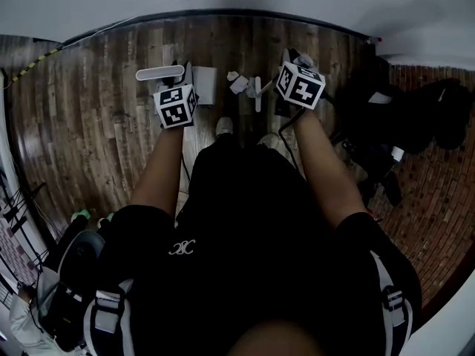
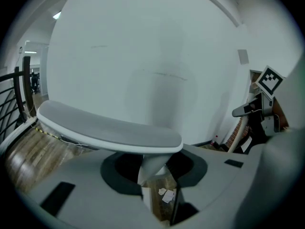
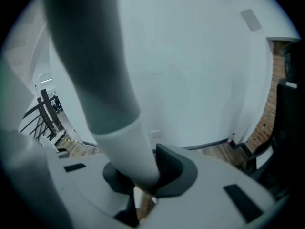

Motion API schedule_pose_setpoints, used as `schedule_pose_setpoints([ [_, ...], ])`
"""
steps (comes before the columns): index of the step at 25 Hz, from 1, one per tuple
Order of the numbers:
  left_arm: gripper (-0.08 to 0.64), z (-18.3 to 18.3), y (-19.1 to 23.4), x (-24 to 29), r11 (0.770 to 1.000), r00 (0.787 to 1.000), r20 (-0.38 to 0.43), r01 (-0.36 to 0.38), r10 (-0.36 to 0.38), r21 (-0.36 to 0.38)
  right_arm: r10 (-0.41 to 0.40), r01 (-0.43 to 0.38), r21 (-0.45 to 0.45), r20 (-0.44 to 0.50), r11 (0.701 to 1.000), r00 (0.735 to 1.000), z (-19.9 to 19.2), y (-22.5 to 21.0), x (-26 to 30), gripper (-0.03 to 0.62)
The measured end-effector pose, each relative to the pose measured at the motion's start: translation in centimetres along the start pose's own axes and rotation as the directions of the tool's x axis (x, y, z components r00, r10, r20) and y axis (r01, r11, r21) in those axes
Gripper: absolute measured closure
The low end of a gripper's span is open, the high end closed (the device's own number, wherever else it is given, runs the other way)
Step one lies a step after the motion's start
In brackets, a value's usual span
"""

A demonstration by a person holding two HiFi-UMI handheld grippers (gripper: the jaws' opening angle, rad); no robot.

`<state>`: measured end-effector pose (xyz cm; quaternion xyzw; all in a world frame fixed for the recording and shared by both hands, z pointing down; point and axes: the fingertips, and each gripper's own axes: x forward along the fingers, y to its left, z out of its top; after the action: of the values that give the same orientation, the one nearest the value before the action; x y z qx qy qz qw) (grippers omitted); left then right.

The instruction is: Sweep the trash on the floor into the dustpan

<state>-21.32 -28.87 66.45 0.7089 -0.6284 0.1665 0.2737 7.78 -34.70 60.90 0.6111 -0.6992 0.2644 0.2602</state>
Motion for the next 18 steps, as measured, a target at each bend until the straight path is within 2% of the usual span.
schedule_pose_setpoints([
  [5,0.434,-0.1,-0.1,-0.1,1.0,1.0,-0.005,0.007,-0.007,-0.016,0.155,-0.155,0.008,0.013,0.988,0.988,1.4,6.7,0.5,0.529],
  [10,0.431,-0.4,-0.5,-0.2,1.0,1.0,-0.012,0.022,-0.022,-0.01,0.303,-0.306,0.078,0.047,0.949,0.952,1.3,10.6,0.5,0.535],
  [13,0.431,-0.5,-0.2,-0.2,1.0,1.0,-0.016,0.025,-0.025,-0.012,0.316,-0.32,0.11,0.054,0.941,0.947,1.1,10.4,0.1,0.538],
  [18,0.431,-0.3,0.5,-0.4,1.0,1.0,-0.002,0.016,-0.016,-0.023,0.285,-0.293,0.133,0.077,0.947,0.956,2.1,7.7,-1.4,0.538],
])
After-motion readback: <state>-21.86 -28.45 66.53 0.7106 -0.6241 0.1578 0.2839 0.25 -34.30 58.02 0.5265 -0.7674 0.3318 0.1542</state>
